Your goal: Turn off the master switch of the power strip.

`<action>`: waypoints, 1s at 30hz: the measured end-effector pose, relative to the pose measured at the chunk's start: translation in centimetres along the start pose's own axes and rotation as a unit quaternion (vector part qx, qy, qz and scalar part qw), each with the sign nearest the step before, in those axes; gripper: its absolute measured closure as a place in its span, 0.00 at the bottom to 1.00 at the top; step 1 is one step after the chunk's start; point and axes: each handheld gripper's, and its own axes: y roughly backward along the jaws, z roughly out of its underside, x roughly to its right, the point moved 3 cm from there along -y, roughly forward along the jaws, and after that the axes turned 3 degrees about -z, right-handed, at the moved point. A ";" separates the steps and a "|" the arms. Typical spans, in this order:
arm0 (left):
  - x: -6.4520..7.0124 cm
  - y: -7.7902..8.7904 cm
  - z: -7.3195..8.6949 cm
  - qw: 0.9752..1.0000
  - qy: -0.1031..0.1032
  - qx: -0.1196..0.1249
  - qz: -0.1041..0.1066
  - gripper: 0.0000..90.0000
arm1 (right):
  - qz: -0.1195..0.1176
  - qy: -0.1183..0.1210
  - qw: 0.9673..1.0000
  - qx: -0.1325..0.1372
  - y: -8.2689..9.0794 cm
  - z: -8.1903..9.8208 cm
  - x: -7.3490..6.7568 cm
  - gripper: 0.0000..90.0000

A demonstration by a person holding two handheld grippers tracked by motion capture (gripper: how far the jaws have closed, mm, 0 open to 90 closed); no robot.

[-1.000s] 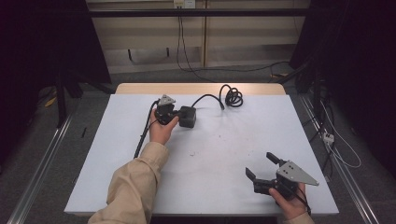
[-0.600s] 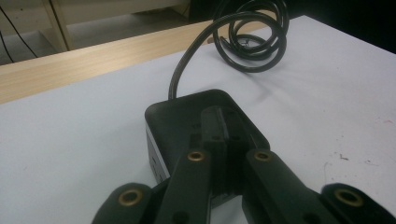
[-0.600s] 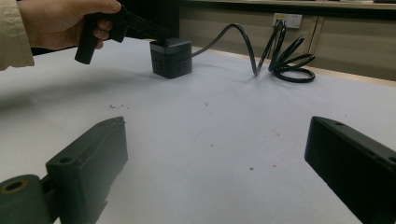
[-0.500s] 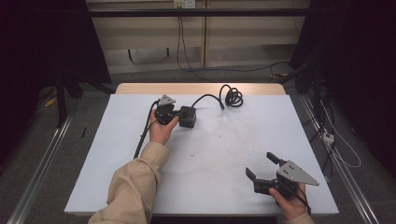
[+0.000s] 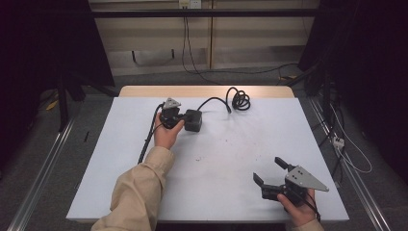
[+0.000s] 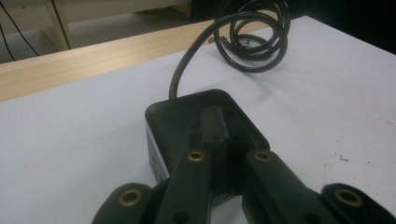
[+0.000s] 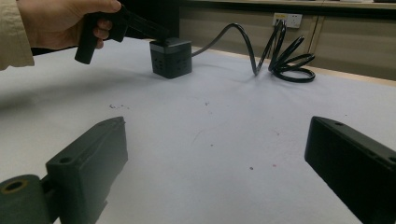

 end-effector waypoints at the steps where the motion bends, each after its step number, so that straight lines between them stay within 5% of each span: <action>1: 0.0 0.0 0.0 1.000 0.004 0.000 0.001 1.00 | 0.000 0.000 1.000 0.000 0.0 0.0 0.0 0.06; 30: 0.3 0.1 -0.2 1.000 0.016 0.010 0.001 1.00 | 0.000 -0.001 1.000 0.001 0.0 0.0 0.0 0.06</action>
